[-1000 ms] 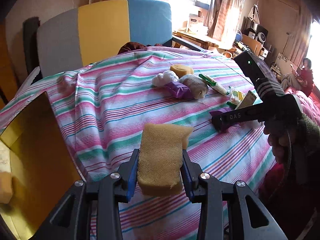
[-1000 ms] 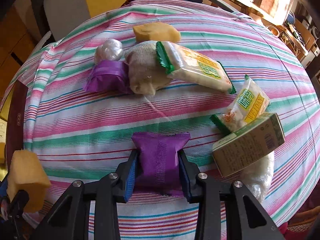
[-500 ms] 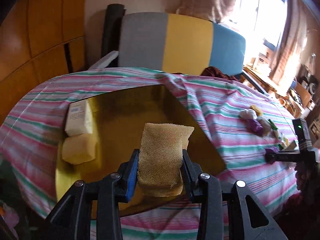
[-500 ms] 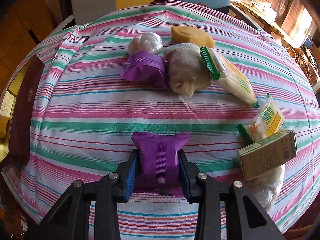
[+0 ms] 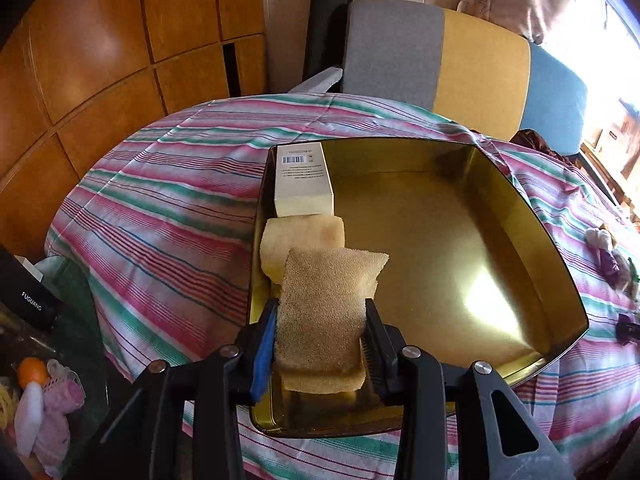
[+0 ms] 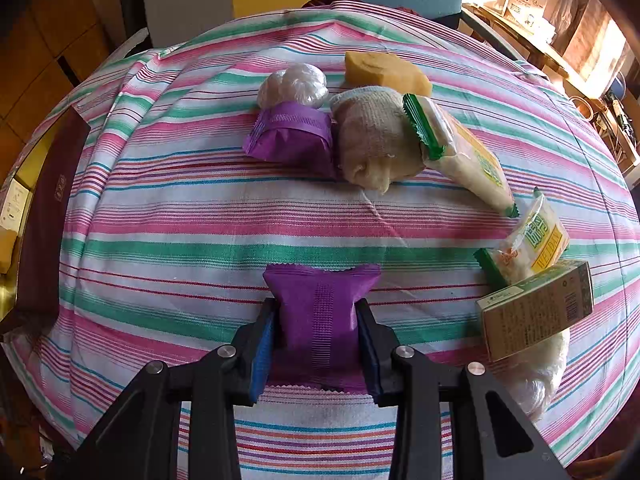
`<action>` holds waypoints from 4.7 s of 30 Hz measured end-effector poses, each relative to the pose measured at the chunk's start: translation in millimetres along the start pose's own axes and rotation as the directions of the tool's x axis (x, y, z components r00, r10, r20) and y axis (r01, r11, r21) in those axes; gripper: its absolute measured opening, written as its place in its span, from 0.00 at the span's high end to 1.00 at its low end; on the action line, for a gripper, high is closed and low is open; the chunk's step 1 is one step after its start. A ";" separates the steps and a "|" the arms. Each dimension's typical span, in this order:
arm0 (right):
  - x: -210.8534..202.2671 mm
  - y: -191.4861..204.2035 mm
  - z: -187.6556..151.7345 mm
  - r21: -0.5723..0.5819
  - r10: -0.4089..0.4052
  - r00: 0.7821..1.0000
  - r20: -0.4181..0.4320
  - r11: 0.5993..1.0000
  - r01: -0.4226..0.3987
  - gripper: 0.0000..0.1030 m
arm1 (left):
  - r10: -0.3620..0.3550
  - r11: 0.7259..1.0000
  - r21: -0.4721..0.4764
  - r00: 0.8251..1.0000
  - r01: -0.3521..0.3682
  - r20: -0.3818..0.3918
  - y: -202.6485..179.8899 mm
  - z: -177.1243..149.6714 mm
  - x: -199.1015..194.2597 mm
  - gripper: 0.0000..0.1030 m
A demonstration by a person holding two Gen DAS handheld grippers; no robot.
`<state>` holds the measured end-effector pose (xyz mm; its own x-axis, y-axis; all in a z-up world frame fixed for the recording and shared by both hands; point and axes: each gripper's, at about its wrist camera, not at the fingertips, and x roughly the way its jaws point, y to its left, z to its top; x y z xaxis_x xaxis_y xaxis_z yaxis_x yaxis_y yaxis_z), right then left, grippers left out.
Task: Organize objects
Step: 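Place the sponge in the tin with the left gripper while the right gripper grasps a purple snack, then carry the purple snack into the gold tin and release it beside the sponges, then move both grippers over the remaining items on the striped cloth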
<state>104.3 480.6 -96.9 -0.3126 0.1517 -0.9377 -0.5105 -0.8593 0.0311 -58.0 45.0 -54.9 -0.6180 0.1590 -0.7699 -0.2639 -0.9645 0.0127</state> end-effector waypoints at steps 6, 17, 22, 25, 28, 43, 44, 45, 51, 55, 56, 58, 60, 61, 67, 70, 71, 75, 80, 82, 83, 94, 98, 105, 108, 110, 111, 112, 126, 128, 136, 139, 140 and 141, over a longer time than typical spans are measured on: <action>-0.7 0.2 -0.6 0.000 -0.003 1.000 -0.002 1.000 0.003 0.64 | 0.048 0.999 0.024 0.999 -0.048 0.011 -3.5 -8.2 0.1 0.55; -1.1 8.5 -2.9 -0.027 -0.032 0.999 0.001 0.999 0.032 0.64 | 0.044 0.999 0.000 0.998 -0.044 0.049 -1.6 -10.9 -11.6 0.52; -3.3 20.6 -5.4 -0.055 -0.034 0.999 -0.002 0.998 0.034 0.64 | 0.035 0.999 -0.023 0.997 -0.033 0.074 6.7 -9.4 -21.4 0.50; -11.6 29.2 -5.3 -0.066 -0.026 1.000 0.014 0.997 0.027 0.64 | 0.028 0.999 -0.037 0.996 -0.025 0.083 12.9 -10.3 -26.1 0.50; -28.3 45.6 -3.2 -0.078 0.007 0.998 0.057 0.997 -0.003 0.65 | 0.020 0.998 -0.052 0.996 -0.016 0.086 18.3 -11.3 -28.8 0.50; -85.7 273.3 4.7 -0.456 0.379 0.922 0.079 0.836 -0.305 0.65 | 0.029 0.987 -0.162 0.991 -0.008 0.128 57.7 -7.2 -43.6 0.50; -80.3 287.7 2.5 -0.471 0.384 0.921 0.060 0.825 -0.313 0.65 | 0.034 0.985 -0.170 0.991 -0.011 0.130 61.8 -6.9 -44.3 0.50; -73.8 300.3 0.9 -0.479 0.385 0.922 0.041 0.817 -0.320 0.65 | 0.039 0.984 -0.178 0.991 -0.015 0.131 65.8 -7.2 -44.6 0.50; -42.0 352.5 -16.5 -0.514 0.372 0.926 -0.056 0.785 -0.346 0.64 | 0.064 0.974 -0.226 0.991 -0.036 0.115 86.7 -13.3 -41.2 0.50; -25.2 371.6 -23.2 -0.510 0.397 0.909 -0.129 0.759 -0.405 0.62 | 0.066 0.969 -0.244 0.992 -0.039 0.106 93.5 -16.5 -37.7 0.50; -22.2 374.6 -24.9 -0.500 0.418 0.896 -0.151 0.750 -0.434 0.62 | 0.064 0.969 -0.246 0.992 -0.037 0.105 94.6 -16.5 -36.9 0.49; -18.4 379.9 -29.7 -0.496 0.446 0.876 -0.184 0.727 -0.474 0.58 | 0.062 0.968 -0.247 0.993 -0.034 0.105 94.9 -17.5 -36.8 0.48; -18.4 382.0 -34.6 -0.498 0.460 0.866 -0.197 0.714 -0.493 0.57 | 0.058 0.969 -0.247 0.993 -0.031 0.106 95.0 -17.9 -36.9 0.47; -19.1 380.9 -35.9 -0.495 0.467 0.862 -0.200 0.711 -0.500 0.57 | 0.058 0.969 -0.246 0.993 -0.030 0.107 95.1 -17.8 -37.3 0.47; -30.2 365.2 -37.1 -0.466 0.498 0.851 -0.165 0.722 -0.512 0.57 | 0.052 0.972 -0.233 0.992 -0.024 0.115 90.4 -16.6 -40.3 0.47; -41.6 350.7 -35.8 -0.454 0.508 0.853 -0.121 0.736 -0.502 0.57 | 0.048 0.976 -0.218 0.992 -0.020 0.120 85.2 -15.4 -42.8 0.46; -45.6 344.7 -35.4 -0.451 0.503 0.859 -0.097 0.747 -0.489 0.57 | 0.046 0.978 -0.209 0.991 -0.019 0.123 82.3 -14.8 -44.0 0.45; -59.2 324.0 -33.7 -0.432 0.474 0.880 0.005 0.795 -0.425 0.57 | 0.026 0.986 -0.168 0.991 -0.004 0.132 68.6 -13.0 -48.9 0.45; -73.7 288.7 -27.6 -0.396 0.431 0.897 0.097 0.843 -0.363 0.56 | -0.007 0.994 -0.110 0.990 0.023 0.140 47.3 -11.4 -54.7 0.44; -77.2 271.3 -24.6 -0.370 0.421 0.899 0.121 0.860 -0.353 0.56 | -0.024 0.996 -0.083 0.990 0.036 0.141 37.3 -10.6 -56.2 0.44; -79.4 262.7 -23.0 -0.356 0.416 0.900 0.133 0.867 -0.349 0.56 | -0.031 0.997 -0.072 0.989 0.042 0.142 32.2 -10.4 -57.0 0.44; -98.8 146.9 -9.8 -0.155 0.293 0.920 0.262 0.953 -0.259 0.56 | -0.112 0.993 0.056 0.983 0.105 0.142 -20.4 -6.8 -65.3 0.41; -105.6 98.2 -5.5 -0.062 0.223 0.926 0.304 0.975 -0.214 0.56 | -0.142 0.987 0.101 0.981 0.129 0.135 -38.7 -5.5 -66.6 0.40; -119.2 10.5 -7.3 0.126 0.095 0.928 0.361 0.981 -0.149 0.56 | -0.192 0.970 0.177 0.974 0.169 0.120 -71.9 -3.3 -67.9 0.40; -124.9 -34.3 -12.2 0.232 0.032 0.922 0.386 0.964 -0.131 0.56 | -0.217 0.959 0.213 0.969 0.188 0.118 -88.0 -2.0 -69.7 0.40; -126.6 -64.5 -17.4 0.315 -0.011 0.916 0.401 0.940 -0.127 0.56 | -0.237 0.949 0.240 0.965 0.204 0.116 -100.8 -0.7 -70.8 0.40; -125.8 -79.7 -20.6 0.358 -0.027 0.913 0.408 0.924 -0.133 0.56 | -0.247 0.944 0.253 0.962 0.212 0.116 -107.2 -0.1 -71.6 0.40; -124.7 -94.9 -24.8 0.399 -0.045 0.910 0.413 0.907 -0.136 0.56 | -0.259 0.938 0.268 0.959 0.221 0.116 -114.5 0.3 -72.7 0.40; -116.4 -180.2 -69.3 0.647 -0.049 0.846 0.532 0.668 -0.368 0.51 | -0.408 0.820 0.417 0.911 0.393 -0.056 -237.5 0.4 -58.6 0.40; -115.0 -178.9 -68.5 0.642 -0.038 0.846 0.532 0.670 -0.374 0.50 | -0.422 0.804 0.411 0.899 0.430 -0.116 -257.0 -0.5 -47.2 0.40; -107.6 -175.7 -62.5 0.619 0.014 0.847 0.532 0.676 -0.400 0.49 | -0.455 0.763 0.401 0.862 0.507 -0.223 -326.2 9.5 -11.3 0.40; -105.7 -173.0 -59.3 0.606 0.034 0.847 0.530 0.684 -0.406 0.48 | -0.486 0.754 0.356 0.834 0.552 -0.263 -348.7 20.9 2.8 0.40; -105.1 -172.6 -58.8 0.604 0.038 0.847 0.530 0.684 -0.409 0.48 | -0.492 0.752 0.347 0.828 0.560 -0.271 -356.7 24.3 6.9 0.39; -104.5 -172.6 -58.6 0.603 0.043 0.846 0.531 0.682 -0.413 0.48 | -0.497 0.749 0.346 0.824 0.566 -0.273 -364.5 27.0 10.6 0.39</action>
<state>272.0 584.5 -24.6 -0.7120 0.3504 -0.6085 -0.7022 -0.3540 0.6177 11.6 403.9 -50.4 -0.1763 0.5524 -0.8147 -0.8032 -0.5591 -0.2053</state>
